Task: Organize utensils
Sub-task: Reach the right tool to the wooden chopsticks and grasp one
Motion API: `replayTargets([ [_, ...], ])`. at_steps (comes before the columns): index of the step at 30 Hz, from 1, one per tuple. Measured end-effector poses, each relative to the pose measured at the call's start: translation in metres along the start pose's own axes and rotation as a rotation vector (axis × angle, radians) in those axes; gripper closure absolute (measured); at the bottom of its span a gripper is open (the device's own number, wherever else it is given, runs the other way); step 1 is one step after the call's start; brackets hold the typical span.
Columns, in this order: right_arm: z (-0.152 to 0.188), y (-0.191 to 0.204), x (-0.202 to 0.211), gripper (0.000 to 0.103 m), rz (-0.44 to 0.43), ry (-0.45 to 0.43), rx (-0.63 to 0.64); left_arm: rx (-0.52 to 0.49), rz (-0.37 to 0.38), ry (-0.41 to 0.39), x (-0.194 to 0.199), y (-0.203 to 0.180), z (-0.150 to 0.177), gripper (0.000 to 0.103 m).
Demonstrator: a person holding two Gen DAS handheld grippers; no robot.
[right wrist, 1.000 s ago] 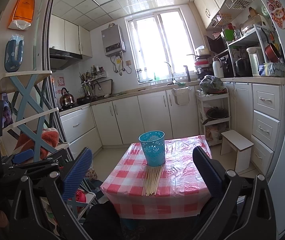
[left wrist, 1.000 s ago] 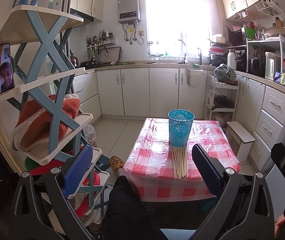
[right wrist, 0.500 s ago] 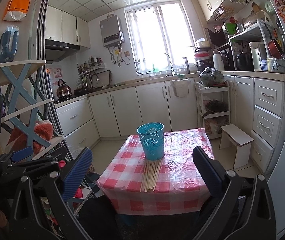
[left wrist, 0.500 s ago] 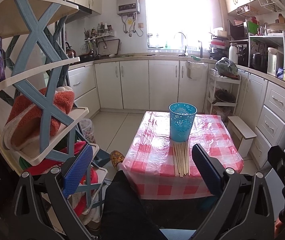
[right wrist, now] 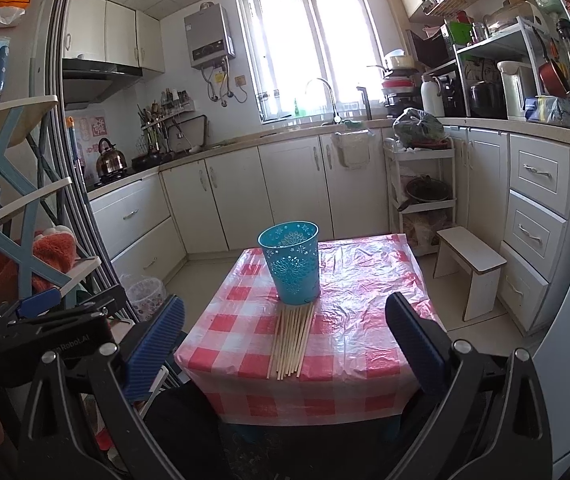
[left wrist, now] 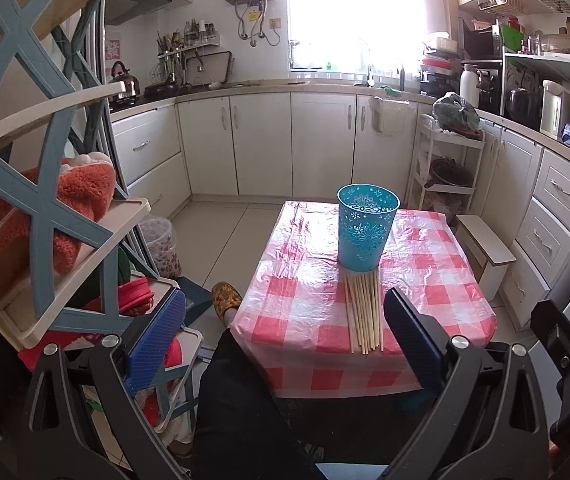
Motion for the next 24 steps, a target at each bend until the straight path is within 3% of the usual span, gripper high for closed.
replayTargets([
  [8,0.009,-0.036,-0.063,0.008,0.019,0.112,-0.043,0.001,0.010,0.091,-0.057,-0.010,0.001,0.008],
  [18,0.056,-0.094,-0.184,0.070,-0.034,0.380,-0.162,-0.026,0.007,0.192,-0.119,-0.028,0.011,0.008],
  [24,0.083,-0.107,-0.255,0.086,-0.045,0.487,-0.199,-0.042,-0.001,0.249,-0.146,-0.036,0.020,0.008],
])
Point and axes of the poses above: each gripper's, at about its wrist camera, not at the fingertips, and x roughly against the way its jaws point, y to its left, z to its underside, the point moved 4 cm from there along -x, roughly the way its jaws point, and after that the axes turned 11 degrees about -z, right-handed, at the moved point
